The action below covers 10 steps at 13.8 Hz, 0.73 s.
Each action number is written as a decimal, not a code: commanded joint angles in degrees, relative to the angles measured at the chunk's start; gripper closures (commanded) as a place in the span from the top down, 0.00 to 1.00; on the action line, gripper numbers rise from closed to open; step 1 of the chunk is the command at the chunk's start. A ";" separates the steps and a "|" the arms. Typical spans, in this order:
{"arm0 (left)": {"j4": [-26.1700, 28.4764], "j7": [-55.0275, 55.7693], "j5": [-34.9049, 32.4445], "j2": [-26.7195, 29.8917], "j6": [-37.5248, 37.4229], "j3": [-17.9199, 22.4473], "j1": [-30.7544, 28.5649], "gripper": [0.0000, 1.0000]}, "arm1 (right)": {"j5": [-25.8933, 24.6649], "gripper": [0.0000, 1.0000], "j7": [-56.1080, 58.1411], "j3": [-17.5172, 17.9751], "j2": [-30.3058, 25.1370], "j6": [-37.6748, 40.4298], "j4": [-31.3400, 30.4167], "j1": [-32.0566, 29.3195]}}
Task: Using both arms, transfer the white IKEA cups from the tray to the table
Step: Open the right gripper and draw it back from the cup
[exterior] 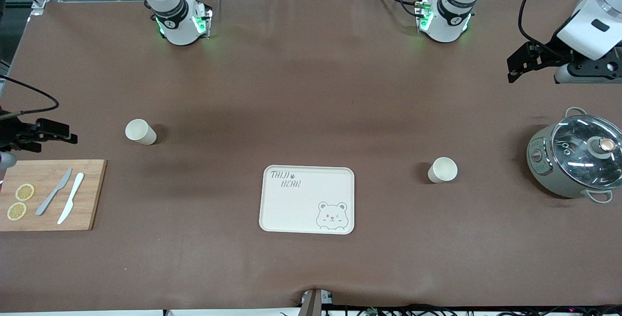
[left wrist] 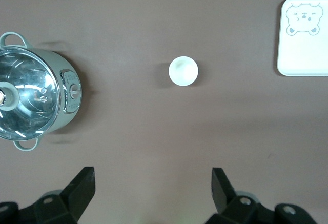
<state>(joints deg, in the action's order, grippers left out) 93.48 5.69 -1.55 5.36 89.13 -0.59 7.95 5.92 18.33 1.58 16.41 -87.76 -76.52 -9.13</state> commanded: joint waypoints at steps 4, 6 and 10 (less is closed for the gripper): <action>1.26 -0.25 1.29 0.79 0.08 0.33 0.66 1.00 | -0.99 1.00 -12.57 0.00 -9.72 11.45 0.50 1.82; 1.35 -0.33 1.20 0.53 0.52 0.33 0.57 1.00 | -2.41 1.00 -19.44 0.00 -12.35 14.28 0.49 2.97; 1.53 -0.33 1.20 0.36 1.49 0.50 0.13 1.00 | -2.41 1.00 -23.96 0.01 -15.97 19.72 0.40 7.71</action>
<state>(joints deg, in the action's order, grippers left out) 94.48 5.69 -1.51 5.31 89.74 -0.54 8.20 4.44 -4.01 1.76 2.49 -69.53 -74.55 -3.31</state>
